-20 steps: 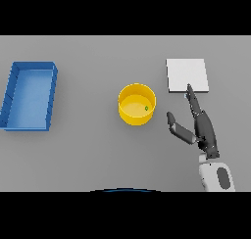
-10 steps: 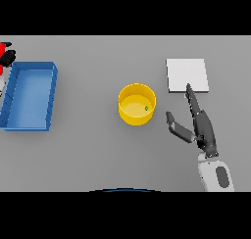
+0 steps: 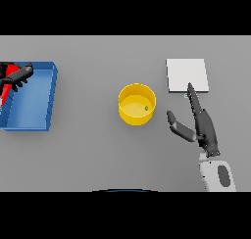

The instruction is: Pick up the red beaker and tilt it to pour out 1 green nut into yellow bowl. Pick up the yellow bowl and place it on the metallic measuring scale.

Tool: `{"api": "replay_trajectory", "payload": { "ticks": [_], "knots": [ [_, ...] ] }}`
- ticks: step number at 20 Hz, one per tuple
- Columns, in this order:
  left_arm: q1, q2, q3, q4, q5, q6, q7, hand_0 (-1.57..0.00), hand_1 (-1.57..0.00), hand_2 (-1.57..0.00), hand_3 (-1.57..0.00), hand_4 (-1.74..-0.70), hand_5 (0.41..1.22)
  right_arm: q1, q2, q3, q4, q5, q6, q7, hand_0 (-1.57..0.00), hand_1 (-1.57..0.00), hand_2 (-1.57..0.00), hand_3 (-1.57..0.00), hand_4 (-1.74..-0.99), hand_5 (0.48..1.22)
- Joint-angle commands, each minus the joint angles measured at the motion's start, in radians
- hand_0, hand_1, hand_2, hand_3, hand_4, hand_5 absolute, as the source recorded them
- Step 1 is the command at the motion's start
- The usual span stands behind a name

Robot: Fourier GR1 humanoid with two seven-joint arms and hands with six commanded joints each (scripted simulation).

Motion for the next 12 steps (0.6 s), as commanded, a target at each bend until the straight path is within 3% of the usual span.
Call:
{"api": "replay_trajectory", "payload": {
  "ticks": [1, 3, 5, 8, 12],
  "knots": [
    [0.003, 0.016, 0.003, -0.001, 0.016, -0.045, 0.003, -1.0, -0.88, -0.84, -0.71, -0.93, 0.697, 0.01, 0.002, 0.004, 0.0, 0.0, 0.002, -0.011, 0.0, 0.0, 0.0, 0.0, -1.162, 0.671],
    [0.025, 0.027, -0.006, -0.032, 0.031, -0.075, 0.008, -0.64, -0.56, -0.54, -0.45, -0.82, 0.667, -0.001, -0.002, -0.003, -0.006, -0.012, 0.006, -0.011, 0.0, 0.0, 0.0, 0.0, -1.151, 0.677],
    [0.011, 0.035, -0.039, -0.014, -0.015, -0.097, 0.017, -0.41, -0.36, -0.34, -0.29, -0.76, 0.651, -0.001, -0.004, 0.002, -0.009, -0.014, 0.016, -0.01, 0.0, 0.0, 0.0, 0.0, -1.145, 0.685],
    [-0.003, 0.01, -0.049, 0.03, -0.043, -0.084, 0.002, -0.21, -0.18, -0.18, -0.15, -0.73, 0.647, 0.013, 0.007, 0.014, -0.006, 0.007, 0.004, -0.006, 0.0, 0.0, 0.0, 0.0, -1.16, 0.688],
    [-0.024, -0.008, -0.045, 0.072, -0.072, -0.048, -0.036, -0.09, -0.07, -0.07, -0.06, -0.7, 0.653, 0.02, 0.009, 0.014, -0.032, 0.022, -0.017, 0.009, 0.0, 0.0, 0.0, 0.0, -1.178, 0.679]
  ]
}}
